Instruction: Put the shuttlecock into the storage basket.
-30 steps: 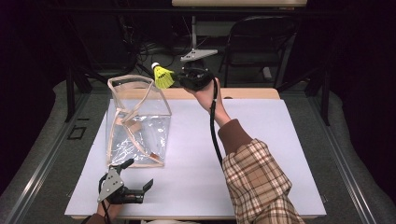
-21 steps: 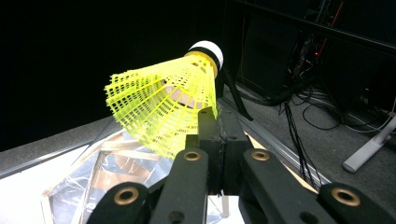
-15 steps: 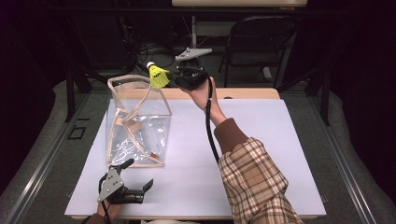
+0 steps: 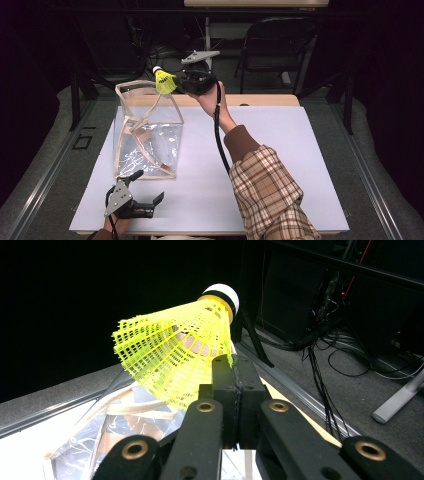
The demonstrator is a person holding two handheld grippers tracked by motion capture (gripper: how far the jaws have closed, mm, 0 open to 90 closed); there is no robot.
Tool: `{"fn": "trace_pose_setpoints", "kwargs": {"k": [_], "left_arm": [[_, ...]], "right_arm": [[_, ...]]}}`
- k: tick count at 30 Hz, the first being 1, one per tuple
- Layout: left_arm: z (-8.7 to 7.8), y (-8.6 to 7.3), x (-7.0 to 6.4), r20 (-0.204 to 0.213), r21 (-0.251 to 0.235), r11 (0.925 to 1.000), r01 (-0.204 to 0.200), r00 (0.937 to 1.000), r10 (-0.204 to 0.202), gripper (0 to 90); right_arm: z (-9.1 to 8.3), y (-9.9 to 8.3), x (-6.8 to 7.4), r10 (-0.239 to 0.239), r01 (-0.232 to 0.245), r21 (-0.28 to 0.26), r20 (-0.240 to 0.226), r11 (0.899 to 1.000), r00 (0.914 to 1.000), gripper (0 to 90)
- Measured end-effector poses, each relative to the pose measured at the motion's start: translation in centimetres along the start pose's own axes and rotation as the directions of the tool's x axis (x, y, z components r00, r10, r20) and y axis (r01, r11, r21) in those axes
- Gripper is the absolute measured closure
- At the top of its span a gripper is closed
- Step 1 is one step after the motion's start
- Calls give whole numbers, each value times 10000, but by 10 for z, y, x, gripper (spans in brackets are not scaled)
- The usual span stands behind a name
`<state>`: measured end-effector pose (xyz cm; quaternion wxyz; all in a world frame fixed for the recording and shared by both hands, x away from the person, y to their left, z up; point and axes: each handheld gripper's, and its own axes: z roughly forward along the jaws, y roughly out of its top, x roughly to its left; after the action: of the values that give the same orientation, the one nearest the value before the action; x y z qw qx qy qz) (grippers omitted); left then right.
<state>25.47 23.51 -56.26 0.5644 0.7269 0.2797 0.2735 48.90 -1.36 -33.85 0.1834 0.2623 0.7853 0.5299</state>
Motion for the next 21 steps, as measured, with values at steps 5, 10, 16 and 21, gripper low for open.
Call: {"fn": "trace_pose_setpoints", "kwargs": {"k": [5, 10, 16, 21], "left_arm": [[0, 0, 0, 1, 9, 10000, -25, 10000, 25, 0], [0, 0, 0, 5, -2, 10000, -6, 10000, 6, 1], [0, 0, 0, 11, -11, 10000, 0, 10000, 0, 1], [0, 0, 0, 10, -17, 10000, 5, 10000, -5, 1]], "right_arm": [[4, 1, 1, 74, -74, 12, 11, 10000, 10000, 900], [10, 4, 5, 85, -85, 40, -26, 10000, 10000, 900], [15, 6, 8, 63, -63, 22, -41, 10000, 10000, 900], [20, 7, 12, 55, -54, 70, -67, 10000, 10000, 900]]}}
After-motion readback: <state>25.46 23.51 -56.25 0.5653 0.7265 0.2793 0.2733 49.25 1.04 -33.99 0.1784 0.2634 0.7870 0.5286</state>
